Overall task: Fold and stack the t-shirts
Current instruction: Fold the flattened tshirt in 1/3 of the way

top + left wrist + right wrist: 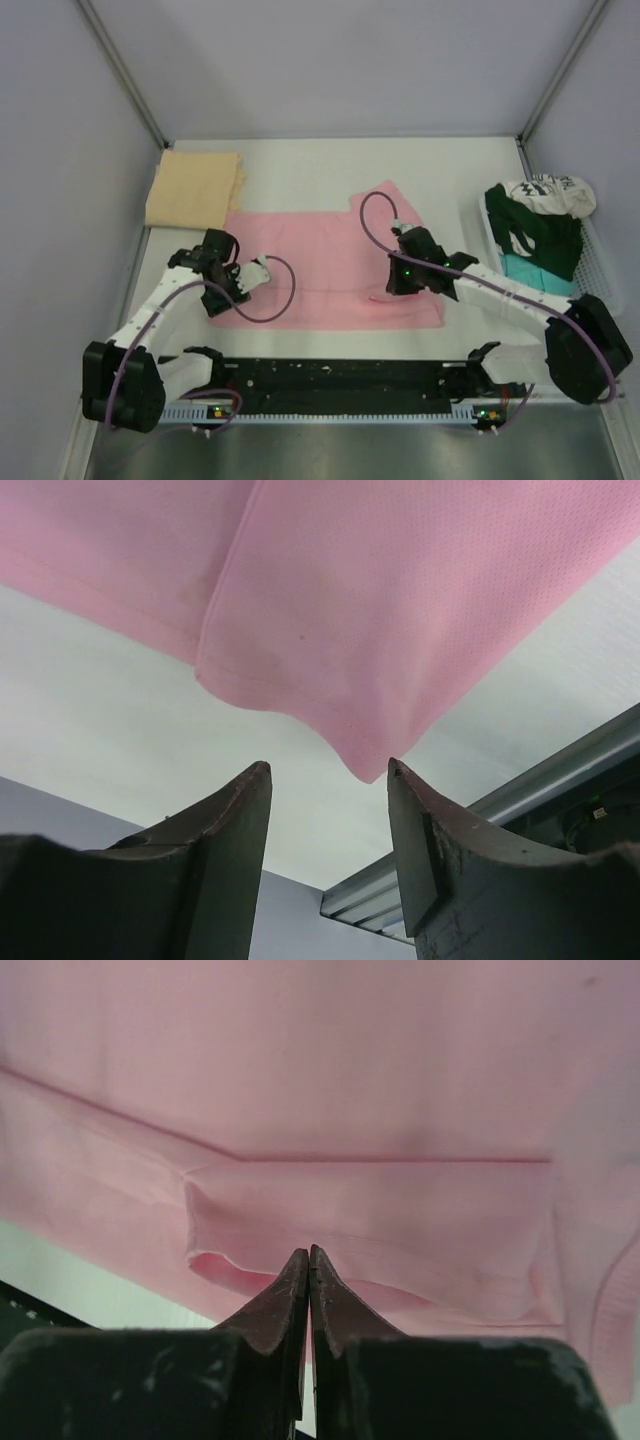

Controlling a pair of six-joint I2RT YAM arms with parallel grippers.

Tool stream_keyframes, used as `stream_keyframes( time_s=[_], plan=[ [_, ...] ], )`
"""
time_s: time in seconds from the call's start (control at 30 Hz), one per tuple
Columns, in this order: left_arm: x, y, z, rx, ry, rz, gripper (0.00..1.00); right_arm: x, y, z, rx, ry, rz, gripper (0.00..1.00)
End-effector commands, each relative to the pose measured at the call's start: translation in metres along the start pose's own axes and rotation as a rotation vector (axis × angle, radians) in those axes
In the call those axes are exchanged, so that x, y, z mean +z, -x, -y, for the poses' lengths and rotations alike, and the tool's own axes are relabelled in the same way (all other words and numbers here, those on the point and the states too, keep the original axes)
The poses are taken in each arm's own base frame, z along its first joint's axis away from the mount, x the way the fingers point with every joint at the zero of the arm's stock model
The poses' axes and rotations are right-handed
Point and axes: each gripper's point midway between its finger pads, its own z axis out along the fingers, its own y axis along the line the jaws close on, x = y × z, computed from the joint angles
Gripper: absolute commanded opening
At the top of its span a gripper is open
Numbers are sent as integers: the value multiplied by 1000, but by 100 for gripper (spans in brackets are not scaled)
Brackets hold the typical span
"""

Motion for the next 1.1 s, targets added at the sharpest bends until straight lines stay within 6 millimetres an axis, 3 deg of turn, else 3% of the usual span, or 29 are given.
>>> stream_keyframes(
  time_s=[0.0, 0.17, 0.37, 0.5, 0.57, 0.63, 0.8, 0.93, 1.07],
  plan=[
    [-14, 6, 1, -57, -12, 30, 55, 12, -7, -37, -129, 94, -67, 0],
    [-11, 6, -1, -76, -12, 16, 55, 17, -35, -60, -200, 145, -140, 0],
    [-8, 8, -6, -86, -3, 14, 55, 38, -56, -53, -192, 104, -210, 0],
    [-8, 6, -5, -81, -6, 5, 55, 32, -63, -35, -223, 12, -217, 0],
    [-7, 7, -5, -80, 0, 10, 56, 23, -54, -30, -248, -27, -195, 0],
    [-7, 8, -6, -81, -3, 14, 56, 9, -43, -37, -296, -10, -173, 0],
    [-6, 8, -10, -83, 3, -1, 55, -17, -13, -93, -403, 212, -60, 0],
    [-8, 9, -12, -86, 13, 3, 55, 3, -19, -96, -396, 230, -70, 0],
    [-8, 6, -12, -85, 22, -4, 56, 33, -40, -76, -359, 143, -161, 0]
  ],
)
